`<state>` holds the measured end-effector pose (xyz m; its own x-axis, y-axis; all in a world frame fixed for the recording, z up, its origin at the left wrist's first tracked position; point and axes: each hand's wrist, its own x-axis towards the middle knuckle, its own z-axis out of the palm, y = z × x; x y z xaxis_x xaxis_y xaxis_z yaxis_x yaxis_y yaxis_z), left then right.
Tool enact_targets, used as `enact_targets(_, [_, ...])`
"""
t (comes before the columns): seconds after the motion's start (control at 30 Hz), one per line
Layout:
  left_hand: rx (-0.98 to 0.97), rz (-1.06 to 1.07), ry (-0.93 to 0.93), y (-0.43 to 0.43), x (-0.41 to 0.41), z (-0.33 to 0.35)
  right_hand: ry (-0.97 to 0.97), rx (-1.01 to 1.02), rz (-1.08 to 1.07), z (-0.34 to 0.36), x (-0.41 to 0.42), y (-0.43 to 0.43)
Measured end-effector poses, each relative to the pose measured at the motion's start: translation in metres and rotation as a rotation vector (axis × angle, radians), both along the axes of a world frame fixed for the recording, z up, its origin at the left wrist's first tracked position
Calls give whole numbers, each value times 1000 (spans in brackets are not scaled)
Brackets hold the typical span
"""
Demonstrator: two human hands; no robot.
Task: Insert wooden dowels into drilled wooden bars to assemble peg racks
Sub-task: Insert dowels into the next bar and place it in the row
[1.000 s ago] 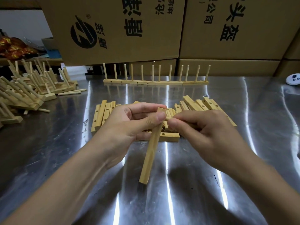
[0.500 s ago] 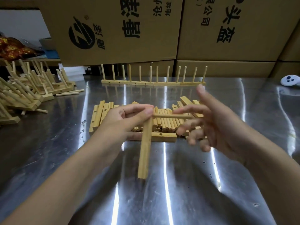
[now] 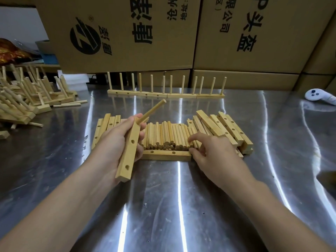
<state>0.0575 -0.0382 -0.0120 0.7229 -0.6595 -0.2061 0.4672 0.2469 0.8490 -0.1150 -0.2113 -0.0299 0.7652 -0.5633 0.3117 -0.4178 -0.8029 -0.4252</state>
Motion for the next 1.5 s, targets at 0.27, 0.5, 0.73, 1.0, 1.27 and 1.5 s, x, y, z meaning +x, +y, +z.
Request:
enact_targets(0.27, [1, -28, 73, -3, -5, 2, -17, -77, -44, -2, 3, -3])
enact_targets(0.5, [-40, -11, 113, -3, -6, 4, -498, -79, -95, 5, -1, -5])
enact_targets(0.73, [-165, -28, 145, 0, -16, 12, -861, 844, 183, 23, -5, -1])
enact_targets(1.0, [-349, -178, 67, 4, -20, 18, -847, 911, 333, 25, -5, 11])
enact_targets(1.27, [-343, -181, -54, 3, -20, 17, -791, 757, 345, 25, -6, 14])
enact_targets(1.5, [-162, -113, -267, 0, -21, 12, -583, 596, 385, 24, -4, 26])
